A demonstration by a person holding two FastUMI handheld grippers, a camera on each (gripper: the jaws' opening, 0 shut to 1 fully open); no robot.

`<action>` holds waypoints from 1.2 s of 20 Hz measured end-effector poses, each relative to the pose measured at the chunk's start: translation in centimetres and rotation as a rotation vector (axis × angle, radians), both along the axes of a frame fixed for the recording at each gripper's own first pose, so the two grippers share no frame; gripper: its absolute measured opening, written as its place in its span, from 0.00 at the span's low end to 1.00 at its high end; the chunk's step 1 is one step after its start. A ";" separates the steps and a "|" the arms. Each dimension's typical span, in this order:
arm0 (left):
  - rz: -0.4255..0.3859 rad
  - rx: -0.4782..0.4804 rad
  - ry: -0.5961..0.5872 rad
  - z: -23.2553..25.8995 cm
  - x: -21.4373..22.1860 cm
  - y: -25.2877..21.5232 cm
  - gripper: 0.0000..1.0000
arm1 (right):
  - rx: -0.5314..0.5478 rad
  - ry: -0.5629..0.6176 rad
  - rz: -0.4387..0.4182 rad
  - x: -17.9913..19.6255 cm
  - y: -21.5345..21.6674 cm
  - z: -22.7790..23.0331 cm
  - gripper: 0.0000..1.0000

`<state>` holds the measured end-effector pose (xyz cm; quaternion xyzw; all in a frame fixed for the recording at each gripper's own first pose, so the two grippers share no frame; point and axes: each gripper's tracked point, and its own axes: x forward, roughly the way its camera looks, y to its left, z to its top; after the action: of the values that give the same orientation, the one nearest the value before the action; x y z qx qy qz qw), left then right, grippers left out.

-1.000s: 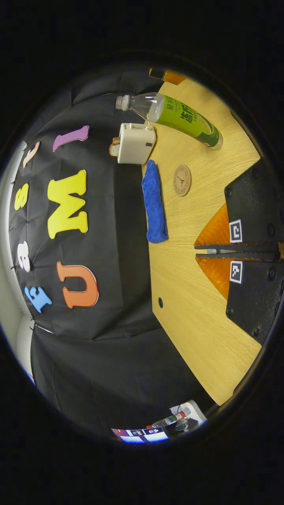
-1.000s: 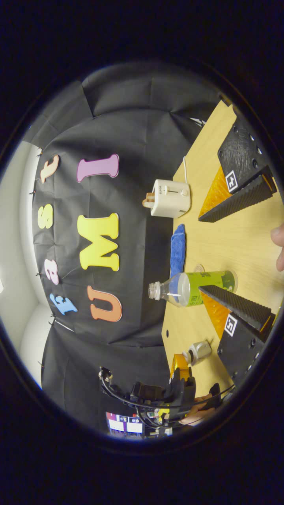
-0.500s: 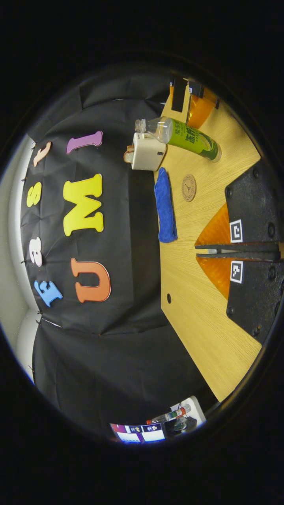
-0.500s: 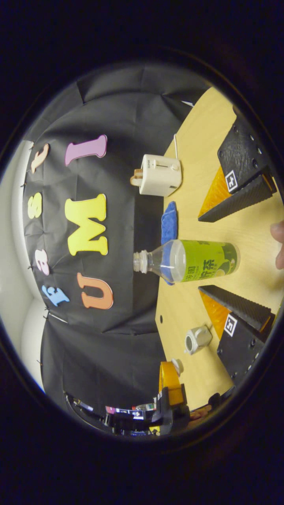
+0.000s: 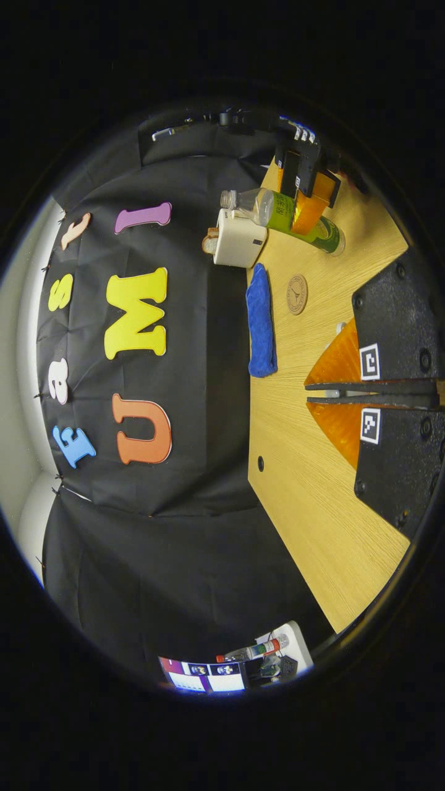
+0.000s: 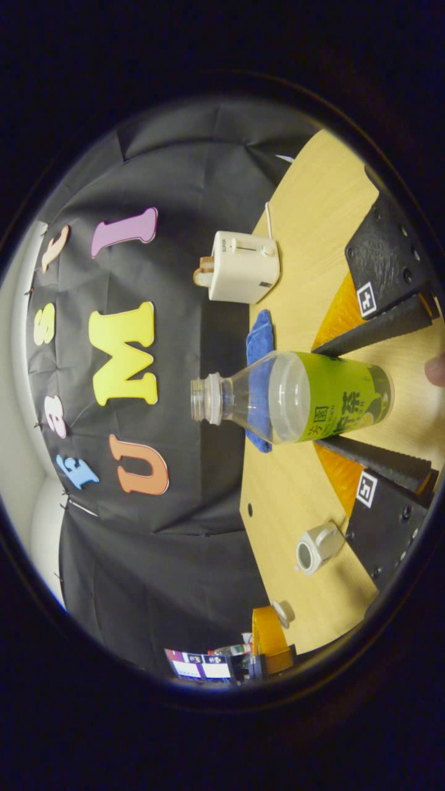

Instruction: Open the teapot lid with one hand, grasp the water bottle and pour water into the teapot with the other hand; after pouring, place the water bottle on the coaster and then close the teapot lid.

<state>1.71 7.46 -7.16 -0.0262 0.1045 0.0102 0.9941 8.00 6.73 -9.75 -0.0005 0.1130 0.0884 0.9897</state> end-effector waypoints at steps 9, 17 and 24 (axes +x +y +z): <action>0.016 0.008 -0.022 0.4 -0.1 2.2 0.03 | -0.413 -0.105 0.103 2.2 3.5 3.4 0.72; 0.020 0.011 -0.051 0.9 -0.6 4.7 0.03 | -0.850 -0.192 0.162 4.9 6.5 2.9 0.72; 0.040 -0.001 -0.045 0.2 -0.3 6.4 0.02 | -1.164 -0.319 0.239 5.2 9.8 2.1 0.72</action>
<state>1.37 13.87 -6.94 -0.0290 0.0815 0.0296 0.9958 13.16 16.48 -7.65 -0.5667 -0.0076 0.1214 0.8149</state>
